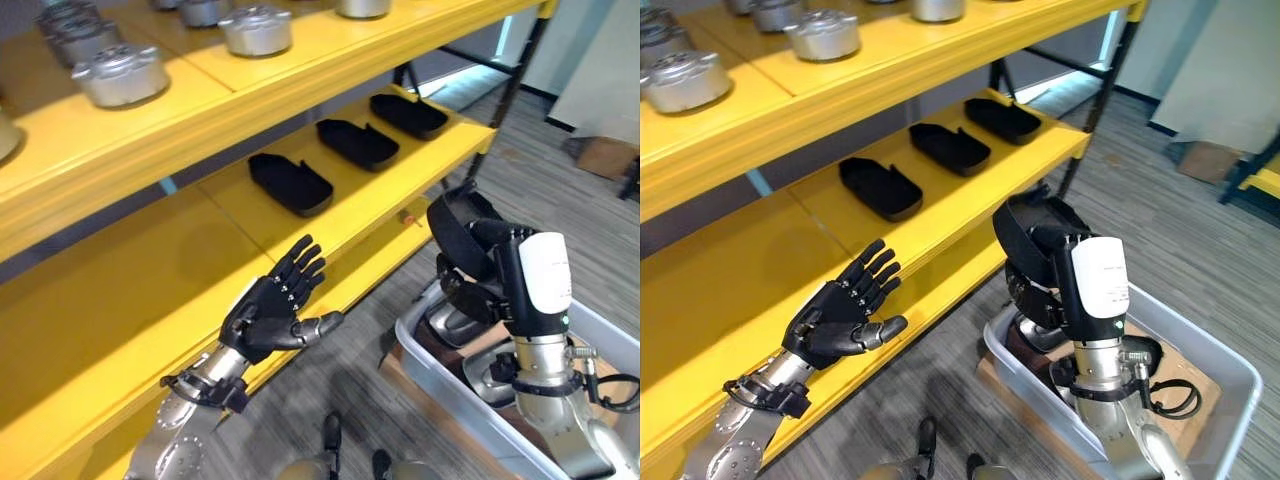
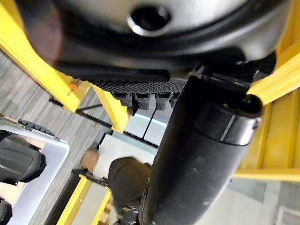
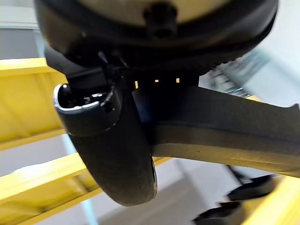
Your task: Move parts from the plastic box to the shelf.
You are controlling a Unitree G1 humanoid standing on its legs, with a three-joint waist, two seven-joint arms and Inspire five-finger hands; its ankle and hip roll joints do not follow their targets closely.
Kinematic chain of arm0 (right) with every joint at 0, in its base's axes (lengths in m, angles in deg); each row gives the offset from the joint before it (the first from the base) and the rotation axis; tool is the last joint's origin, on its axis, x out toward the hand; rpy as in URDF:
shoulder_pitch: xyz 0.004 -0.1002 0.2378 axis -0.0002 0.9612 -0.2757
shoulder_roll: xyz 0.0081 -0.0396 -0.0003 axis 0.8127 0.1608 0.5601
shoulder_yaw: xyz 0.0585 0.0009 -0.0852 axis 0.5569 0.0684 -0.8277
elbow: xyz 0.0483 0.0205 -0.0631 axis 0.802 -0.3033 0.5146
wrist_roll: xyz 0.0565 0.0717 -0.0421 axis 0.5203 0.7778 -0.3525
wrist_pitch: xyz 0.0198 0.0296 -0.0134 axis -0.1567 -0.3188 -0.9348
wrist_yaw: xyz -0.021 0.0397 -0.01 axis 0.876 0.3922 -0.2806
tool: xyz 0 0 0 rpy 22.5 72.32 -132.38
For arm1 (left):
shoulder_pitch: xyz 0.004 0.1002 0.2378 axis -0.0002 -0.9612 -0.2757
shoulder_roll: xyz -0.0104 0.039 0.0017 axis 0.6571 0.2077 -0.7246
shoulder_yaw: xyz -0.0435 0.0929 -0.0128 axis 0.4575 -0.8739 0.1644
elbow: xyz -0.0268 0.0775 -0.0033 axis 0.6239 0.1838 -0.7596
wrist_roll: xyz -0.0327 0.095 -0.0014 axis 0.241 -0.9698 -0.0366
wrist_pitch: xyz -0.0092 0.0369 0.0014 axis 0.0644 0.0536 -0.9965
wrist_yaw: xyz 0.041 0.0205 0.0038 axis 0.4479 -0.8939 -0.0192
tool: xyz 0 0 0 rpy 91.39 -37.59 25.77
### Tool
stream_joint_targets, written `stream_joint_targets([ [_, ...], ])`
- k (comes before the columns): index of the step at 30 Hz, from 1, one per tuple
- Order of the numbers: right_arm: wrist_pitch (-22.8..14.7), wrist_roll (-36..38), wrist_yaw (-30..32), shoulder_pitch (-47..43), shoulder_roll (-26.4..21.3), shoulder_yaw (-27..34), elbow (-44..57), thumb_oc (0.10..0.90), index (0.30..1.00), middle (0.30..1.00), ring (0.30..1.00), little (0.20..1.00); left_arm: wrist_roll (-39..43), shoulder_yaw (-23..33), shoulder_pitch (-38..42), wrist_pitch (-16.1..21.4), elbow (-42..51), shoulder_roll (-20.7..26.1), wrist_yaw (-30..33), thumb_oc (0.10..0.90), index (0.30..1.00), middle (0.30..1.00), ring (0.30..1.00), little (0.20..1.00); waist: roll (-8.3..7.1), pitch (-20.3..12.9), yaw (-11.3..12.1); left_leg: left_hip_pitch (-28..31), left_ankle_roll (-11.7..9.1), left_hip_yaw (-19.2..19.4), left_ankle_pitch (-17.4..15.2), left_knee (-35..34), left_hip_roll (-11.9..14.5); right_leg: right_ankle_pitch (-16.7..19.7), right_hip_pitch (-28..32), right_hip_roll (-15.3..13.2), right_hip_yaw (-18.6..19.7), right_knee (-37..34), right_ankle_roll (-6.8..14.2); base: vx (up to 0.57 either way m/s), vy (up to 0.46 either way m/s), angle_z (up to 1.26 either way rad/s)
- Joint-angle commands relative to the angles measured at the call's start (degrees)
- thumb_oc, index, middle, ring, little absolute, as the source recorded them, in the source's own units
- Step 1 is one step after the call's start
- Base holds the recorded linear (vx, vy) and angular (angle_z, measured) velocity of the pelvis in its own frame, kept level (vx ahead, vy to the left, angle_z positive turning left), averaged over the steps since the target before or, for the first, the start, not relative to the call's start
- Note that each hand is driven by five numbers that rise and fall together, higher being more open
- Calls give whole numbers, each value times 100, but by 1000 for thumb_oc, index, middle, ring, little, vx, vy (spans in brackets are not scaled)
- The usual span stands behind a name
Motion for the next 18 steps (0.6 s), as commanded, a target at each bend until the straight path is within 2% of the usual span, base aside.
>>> stream_joint_targets([
  [1, -402, 155, 609, -784, -194, 314, 540, 400, 300, 300, 300, 300, -113, 118, 572, 460, 345, -228, -84, 900, 1000, 1000, 1000, 1000, -79, -266, -193, 917, 60, -207, -345, -573, -50, 734, 397, 136, -256, -890, 268, 8, -113, -5],
  [4, -461, 214, 585, -802, -221, 239, 581, 400, 300, 300, 300, 300, -198, 148, 448, 494, 390, -184, 6, 900, 1000, 1000, 1000, 1000, -43, -259, -188, 887, 34, -176, -403, -455, -45, 730, 437, 126, -271, -950, 239, 13, -102, 1],
  [6, -441, 141, 682, -777, -232, 207, 630, 400, 300, 300, 300, 300, -184, 150, 427, 483, 414, -160, 25, 900, 1000, 1000, 1000, 1000, -27, -219, -217, 811, 14, 76, -508, -213, -40, 706, 428, 74, -390, -928, 224, -11, -71, 12],
  [7, -385, 65, 743, -743, -247, 220, 649, 400, 300, 300, 300, 300, -164, 142, 444, 458, 409, -162, -23, 900, 1000, 1000, 1000, 1000, -15, -191, -265, 799, 0, 335, -604, -105, -8, 651, 460, 27, -511, -921, 228, -63, -19, 31],
  [8, -232, -46, 844, -698, -270, 273, 686, 400, 300, 300, 300, 300, -177, 107, 515, 418, 383, -183, -173, 900, 1000, 1000, 1000, 1000, -3, -158, -361, 761, -46, 853, -659, 11, 122, 643, 452, -66, -749, -918, 230, -99, 13, 57],
  [9, -152, -112, 913, -672, -292, 324, 702, 400, 300, 300, 300, 300, -192, 61, 575, 405, 374, -187, -262, 900, 1000, 1000, 1000, 1000, 2, -147, -435, 757, -77, 1188, -689, 81, 231, 644, 436, -139, -920, -909, 234, -149, 38, 89],
  [10, -142, -164, 949, -661, -305, 363, 713, 400, 300, 300, 300, 300, -229, 3, 638, 405, 380, -192, -252, 900, 1000, 1000, 1000, 1000, 8, -142, -497, 756, -107, 1399, -708, 133, 332, 648, 409, -201, -1049, -891, 235, -109, 48, 143],
  [11, -139, -199, 959, -672, -316, 371, 714, 400, 300, 300, 300, 300, -231, -38, 667, 415, 397, -190, -221, 900, 1000, 1000, 1000, 1000, 9, -140, -523, 761, -127, 1455, -713, 160, 391, 654, 390, -234, -1086, -880, 234, -70, 98, 165],
  [14, -360, -195, 858, -864, -467, 281, 679, 400, 300, 300, 300, 300, -172, -195, 695, 570, 520, -157, 219, 900, 1000, 1000, 1000, 1000, 34, -144, -545, 837, -254, 1217, -644, 169, 652, 680, 370, -370, -1018, -882, 232, 32, 162, 66],
  [18, -604, -75, 667, -972, -680, 309, 615, 400, 300, 300, 300, 300, 517, -172, 656, 219, 573, -238, 19, 900, 1000, 1000, 1000, 1000, 72, -167, -485, 834, -591, 934, 127, -65, 1321, 552, 490, -514, -1019, -826, 232, 57, 178, -8],
])
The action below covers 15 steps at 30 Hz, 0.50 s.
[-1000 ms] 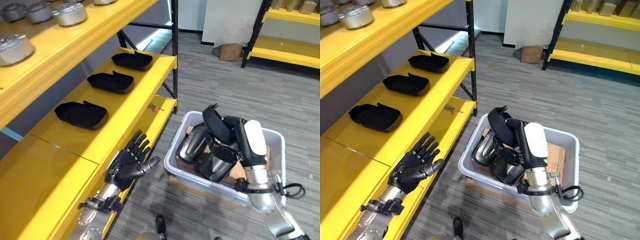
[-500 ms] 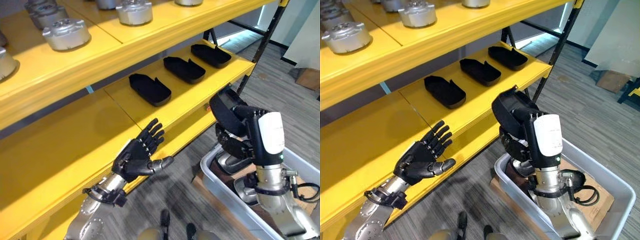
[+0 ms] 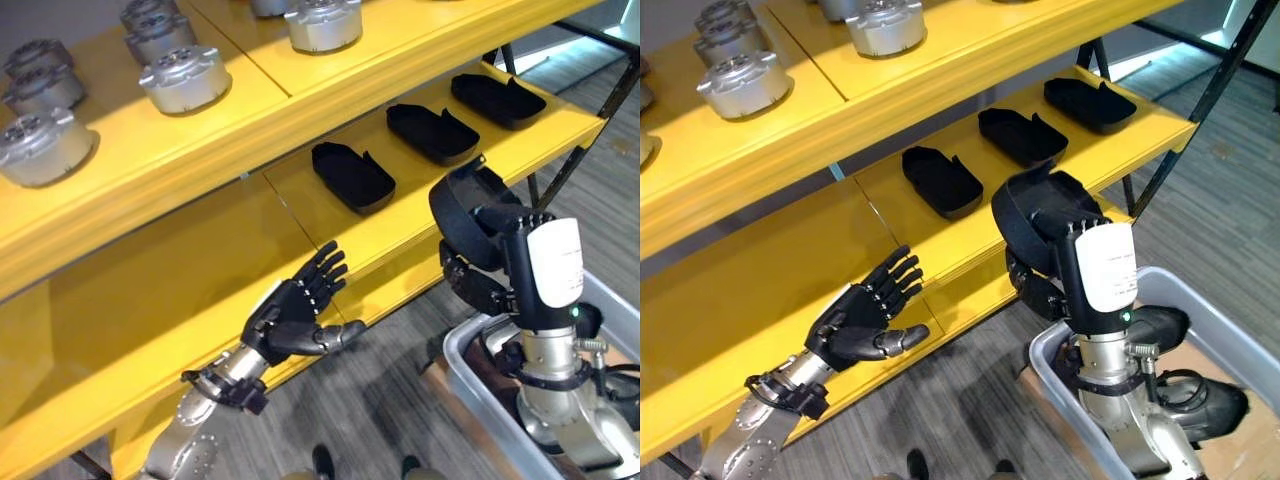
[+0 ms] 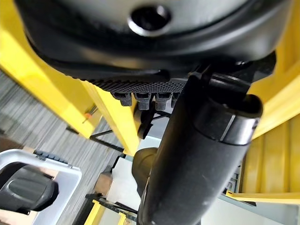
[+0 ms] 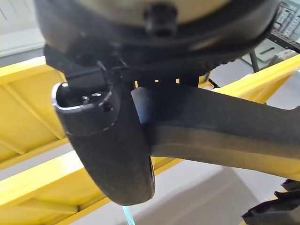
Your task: Move parts from the plastic box to the shelf.
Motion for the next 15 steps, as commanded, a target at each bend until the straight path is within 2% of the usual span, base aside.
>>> stream_joint_targets([
  [1, -691, 96, 284, -745, -156, 308, 605, 400, 300, 300, 300, 300, 600, 439, 272, 356, 569, 12, -315, 900, 1000, 1000, 1000, 1000, -312, -432, -10, -267, -563, 27, -168, 253, 773, 756, 313, 284, -49, -1251, -114, 48, 244, 9],
  [3, -788, 134, 199, -757, -316, 373, 597, 400, 300, 300, 300, 300, 524, 395, 292, 490, 499, 27, -318, 900, 1000, 1000, 1000, 1000, -265, -415, -14, -331, -661, 6, 66, 175, 1047, 656, 338, 159, -149, -1134, -116, 45, 321, 20],
  [4, -800, 156, 164, -756, -341, 390, 597, 400, 300, 300, 300, 300, 550, 399, 295, 494, 484, 41, -320, 900, 1000, 1000, 1000, 1000, -247, -415, -11, -309, -661, -1, 16, 150, 1041, 640, 336, 129, -163, -1104, -101, 59, 407, 27],
  [5, -828, 157, 62, -733, -375, 417, 609, 400, 300, 300, 300, 300, 502, 422, 292, 533, 474, 42, -305, 900, 1000, 1000, 1000, 1000, -186, -419, 0, -245, -659, 18, -136, 109, 995, 615, 327, 40, -214, -1041, -53, 53, 374, 22],
  [8, -965, 106, -41, -588, -316, 473, 693, 400, 300, 300, 300, 300, 311, 478, 253, 587, 508, 26, -272, 900, 1000, 1000, 1000, 1000, -92, -428, -17, -154, -631, 104, -296, 85, 856, 627, 338, -92, -280, -986, 10, 42, 370, 14],
  [11, -1158, 70, -132, -447, -184, 524, 699, 400, 300, 300, 300, 300, 199, 650, 147, 621, 534, 121, -320, 900, 1000, 1000, 1000, 1000, -105, -466, 45, -19, -548, 115, -597, 13, 611, 730, 382, -260, -320, -1036, 182, 59, 394, 20],
  [15, -1032, -17, -316, -496, -37, 372, 822, 400, 300, 300, 300, 300, 159, 817, 42, 577, 541, 237, -311, 900, 1000, 1000, 1000, 1000, -183, -566, 243, 93, -389, 89, -744, -171, 336, 907, 510, -508, -526, -1238, 420, 59, 350, 24],
])
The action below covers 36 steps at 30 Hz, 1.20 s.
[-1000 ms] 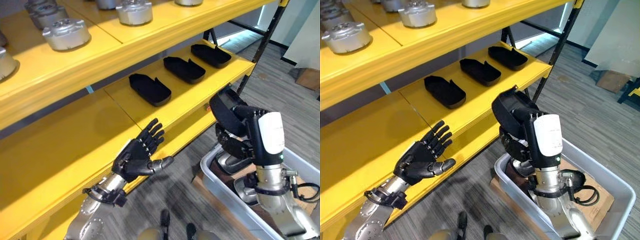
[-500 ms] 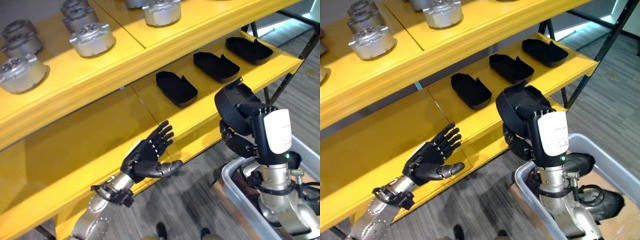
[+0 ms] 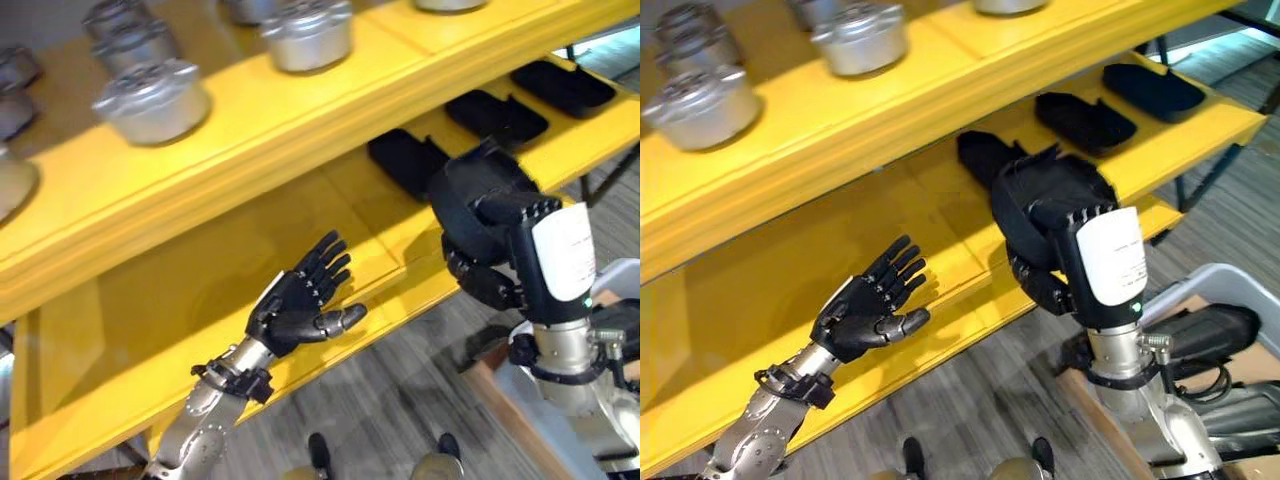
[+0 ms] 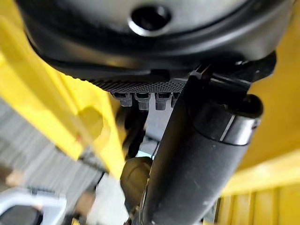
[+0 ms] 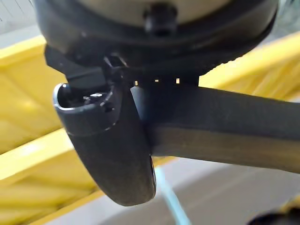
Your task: Move parts from the plastic box to the shelf.
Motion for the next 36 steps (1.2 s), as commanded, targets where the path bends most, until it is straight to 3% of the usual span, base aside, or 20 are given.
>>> stream_joint_targets([
  [1, -308, 27, 231, -697, -151, 101, 802, 400, 300, 300, 300, 300, -66, 505, 46, 560, 681, 45, -195, 900, 1000, 1000, 1000, 1000, -65, -727, 126, 123, 61, -47, -432, 124, 483, -473, -85, 809, -128, -22, -120, 56, 332, 16],
  [7, -244, -94, 138, -777, 8, -156, 850, 400, 300, 300, 300, 300, -142, 809, -142, 494, 653, 92, -311, 900, 1000, 1000, 1000, 1000, -231, -801, 468, 96, 315, -56, -601, 110, 157, -187, -50, 553, -482, -100, 14, 28, 238, 27],
  [12, -196, -337, 45, -1027, 186, -544, 757, 400, 300, 300, 300, 300, -237, 887, -257, 463, 614, 60, -401, 900, 1000, 1000, 1000, 1000, -316, -789, 774, 156, 449, 311, -699, 82, 9, 103, -124, 275, -1079, 93, 75, 2, 211, -3],
  [13, -179, -395, 61, -1056, 195, -590, 737, 400, 300, 300, 300, 300, -277, 888, -288, 462, 611, 57, -430, 900, 1000, 1000, 1000, 1000, -327, -773, 792, 168, 481, 308, -723, 81, -15, 69, -140, 272, -1039, 218, 81, 13, 119, -13],
  [14, -21, -516, 83, -1021, 154, -593, 793, 400, 300, 300, 300, 300, -321, 792, -239, 394, 561, 97, -519, 900, 1000, 1000, 1000, 1000, -364, -767, 709, 66, 585, 56, -761, 144, -104, -175, -201, 622, -563, 318, 25, 26, 67, -1],
  [19, -76, -501, 60, -854, -79, -496, 788, 400, 300, 300, 300, 300, -121, 605, -81, 343, 472, 166, -450, 900, 1000, 1000, 1000, 1000, -425, -784, 501, -30, 689, -361, -756, 182, -237, -562, -400, 1331, 151, 396, -149, 29, 44, 69],
  [22, -70, -453, -28, -866, -271, -556, 664, 400, 300, 300, 300, 300, -50, 463, 75, 394, 383, 145, -404, 900, 1000, 1000, 1000, 1000, -457, -755, 366, 18, 699, -720, -727, 106, -395, -491, -438, 1781, 620, 107, -314, 55, -1, 72],
  [23, -70, -443, -50, -846, -313, -560, 494, 400, 300, 300, 300, 300, -57, 324, 174, 412, 332, 91, -474, 900, 1000, 1000, 1000, 1000, -441, -705, 219, 73, 721, -937, -726, 113, -452, -399, -539, 1991, 1075, 101, -354, 66, -83, 37],
  [24, -221, -508, -6, -843, -328, -617, 273, 400, 300, 300, 300, 300, -78, 265, 152, 519, 288, 72, -475, 900, 1000, 1000, 1000, 1000, -452, -708, 195, 101, 693, -1005, -702, 54, -468, -326, -505, 2067, 1177, -42, -385, 58, -105, 70],
  [27, -270, -482, -71, -981, -391, -875, -78, 400, 300, 300, 300, 300, -60, 207, 101, 624, 235, 52, -476, 900, 1000, 1000, 1000, 1000, -477, -769, 271, 98, 647, -1034, -698, 55, -475, -262, -377, 2067, 1160, -306, -413, 61, -129, 72],
  [36, 116, -732, -376, -1530, -475, -1787, -1527, 400, 300, 300, 300, 300, 16, 302, -22, 689, 113, 97, -464, 900, 1000, 1000, 1000, 1000, -473, -814, 511, 167, 524, -1112, -686, 106, -423, -219, -11, 2003, 894, -729, -504, 32, -90, 9],
])
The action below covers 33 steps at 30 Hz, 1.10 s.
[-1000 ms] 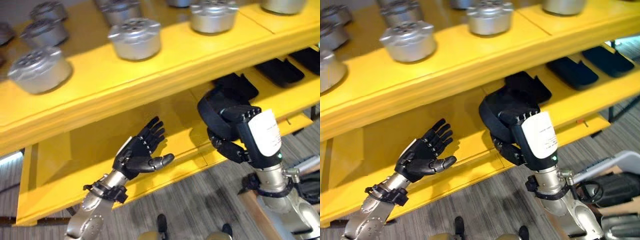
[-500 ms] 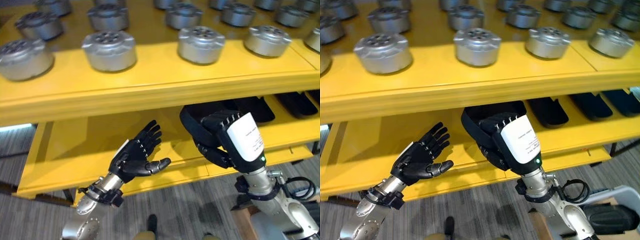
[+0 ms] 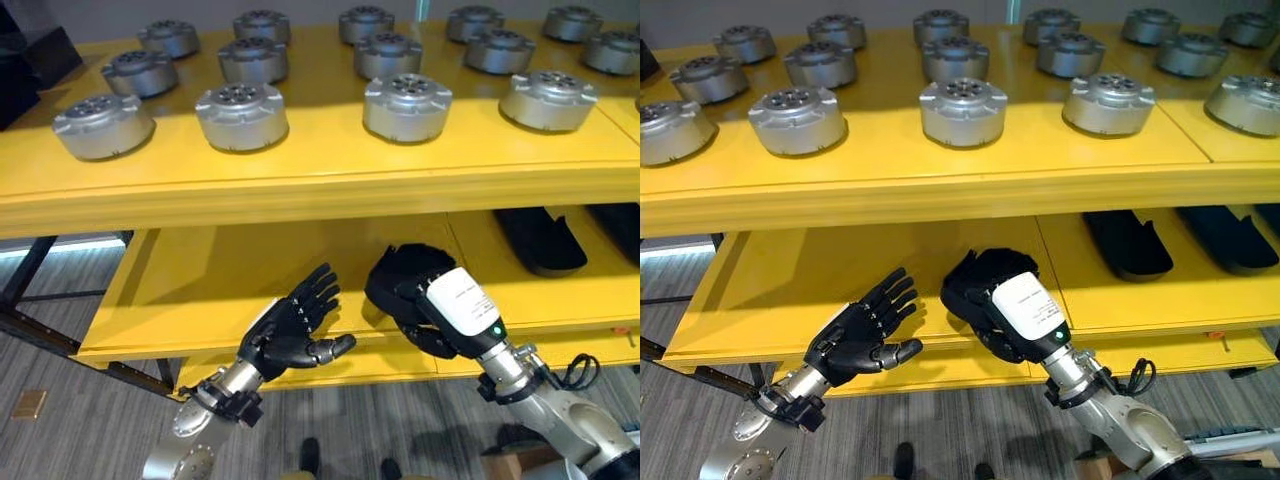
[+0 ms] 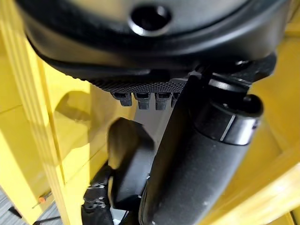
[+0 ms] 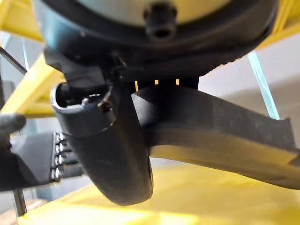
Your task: Move parts from the plastic box to the shelf.
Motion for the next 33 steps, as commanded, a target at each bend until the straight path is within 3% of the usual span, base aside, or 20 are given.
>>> stream_joint_targets([
  [1, -42, -76, 262, -925, 70, 68, 144, 400, 300, 300, 300, 300, 297, 413, 334, 665, 443, 33, -169, 900, 1000, 1000, 1000, 1000, -298, -323, 229, 551, 452, 280, -984, 108, -619, 189, -208, 66, -333, -90, 96, 20, -59, 22],
  [8, -348, -1044, 236, -1310, -51, -509, -621, 400, 300, 300, 300, 300, 319, 527, 160, 637, 412, 106, -296, 900, 1000, 1000, 1000, 1000, -321, -263, 437, 525, 391, 337, -988, 223, -546, 144, -129, 28, -626, -96, 68, 24, -65, 12],
  [12, -227, -1293, 94, -1414, -118, -595, -824, 400, 300, 300, 300, 300, 354, 525, 183, 567, 375, 102, -448, 900, 1000, 1000, 1000, 1000, -332, -247, 417, 507, 315, 667, -964, 263, -409, 91, -118, -17, -938, -59, 42, -10, -20, 19],
  [14, -116, -1583, 87, -1724, -260, -855, -1455, 400, 300, 300, 300, 300, 374, 393, 348, 535, 274, 145, -552, 900, 1000, 1000, 1000, 1000, -340, -225, 439, 483, 253, 802, -916, 240, -329, 86, -145, -71, -1146, -37, 50, -32, 14, 73],
  [25, -132, -2178, -177, -2062, -485, -1230, -1989, 400, 300, 300, 300, 300, 324, 321, 386, 361, 271, 212, -672, 900, 1000, 1000, 1000, 1000, -421, -217, 532, 671, 289, 663, -887, 35, -371, 164, -28, -83, -1114, -134, 131, 17, 6, 12],
  [33, 293, -2212, -395, -2303, -765, -1264, -2094, 400, 300, 300, 300, 300, 271, 299, 513, 355, 170, 304, -700, 900, 1000, 1000, 1000, 1000, -497, -4, 544, 525, 309, 719, -905, 116, -386, 221, -220, -76, -1017, -42, 170, -22, -11, 0],
])
